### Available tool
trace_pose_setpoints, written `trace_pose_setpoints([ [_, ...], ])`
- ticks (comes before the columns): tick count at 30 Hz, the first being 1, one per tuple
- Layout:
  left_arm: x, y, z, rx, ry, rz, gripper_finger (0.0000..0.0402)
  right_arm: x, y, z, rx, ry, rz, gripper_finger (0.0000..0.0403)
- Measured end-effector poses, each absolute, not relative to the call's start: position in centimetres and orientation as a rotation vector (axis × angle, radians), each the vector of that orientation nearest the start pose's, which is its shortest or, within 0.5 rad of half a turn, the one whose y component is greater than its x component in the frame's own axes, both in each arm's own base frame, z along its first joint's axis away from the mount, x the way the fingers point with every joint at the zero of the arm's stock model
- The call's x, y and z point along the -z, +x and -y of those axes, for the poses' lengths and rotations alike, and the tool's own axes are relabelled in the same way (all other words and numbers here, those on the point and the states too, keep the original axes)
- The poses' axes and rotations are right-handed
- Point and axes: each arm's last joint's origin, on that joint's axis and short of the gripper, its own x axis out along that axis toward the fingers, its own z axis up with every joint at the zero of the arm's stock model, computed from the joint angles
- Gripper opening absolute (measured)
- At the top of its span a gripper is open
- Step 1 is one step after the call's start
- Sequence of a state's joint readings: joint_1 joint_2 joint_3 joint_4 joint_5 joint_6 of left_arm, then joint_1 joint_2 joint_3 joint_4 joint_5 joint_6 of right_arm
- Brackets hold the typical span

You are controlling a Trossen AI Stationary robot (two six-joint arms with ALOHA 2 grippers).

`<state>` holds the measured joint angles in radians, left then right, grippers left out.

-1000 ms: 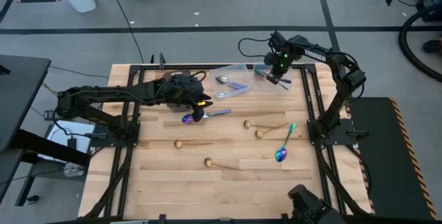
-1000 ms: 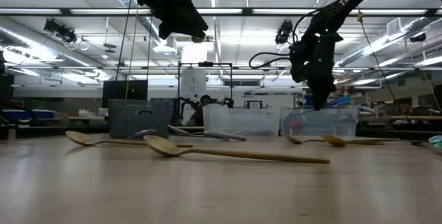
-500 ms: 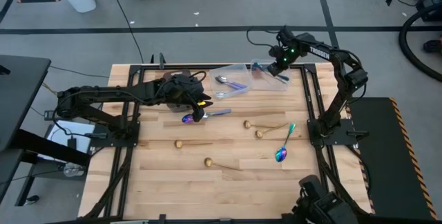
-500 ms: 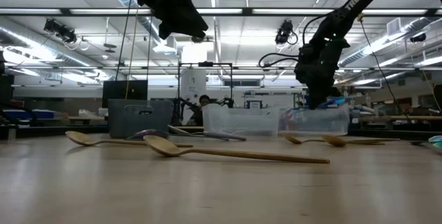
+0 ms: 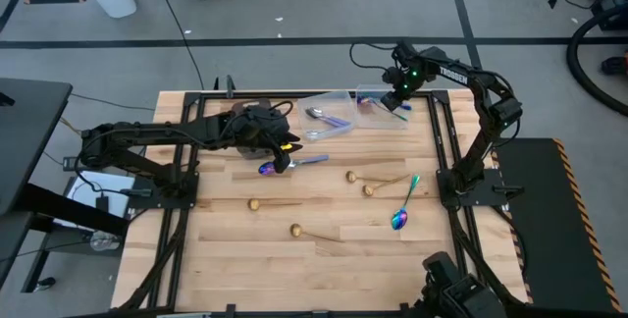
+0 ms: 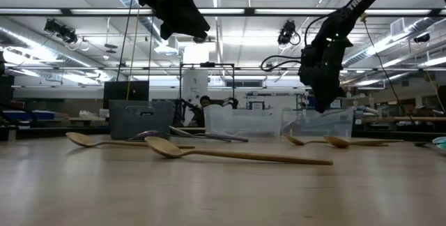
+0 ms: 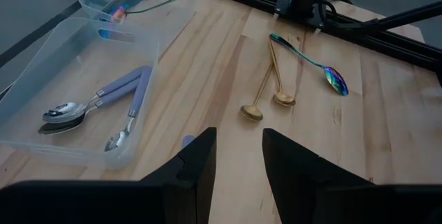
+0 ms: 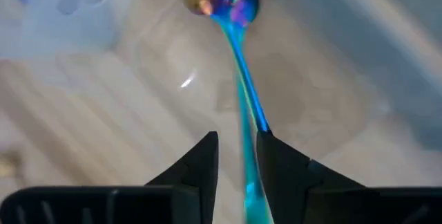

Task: Sort silverware by color (type)
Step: Put the gold spoon into the black bin

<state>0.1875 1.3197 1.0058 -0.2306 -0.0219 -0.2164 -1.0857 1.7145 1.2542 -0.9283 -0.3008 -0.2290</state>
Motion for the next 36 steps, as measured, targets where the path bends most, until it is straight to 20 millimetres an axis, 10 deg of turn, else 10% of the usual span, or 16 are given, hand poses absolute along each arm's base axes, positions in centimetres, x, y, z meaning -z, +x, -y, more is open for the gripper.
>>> trace_pose_setpoints([
  [20,-29.1,28.4,-5.4,-0.264,-0.263,-0.517,0.0125,-25.9,20.3,20.0,0.316,0.724,-1.226,0.0106],
  [36,-28.6,28.2,-5.4,-0.323,-0.455,-0.542,0.0125,-22.6,25.1,9.7,-0.054,0.419,-1.433,0.0106],
])
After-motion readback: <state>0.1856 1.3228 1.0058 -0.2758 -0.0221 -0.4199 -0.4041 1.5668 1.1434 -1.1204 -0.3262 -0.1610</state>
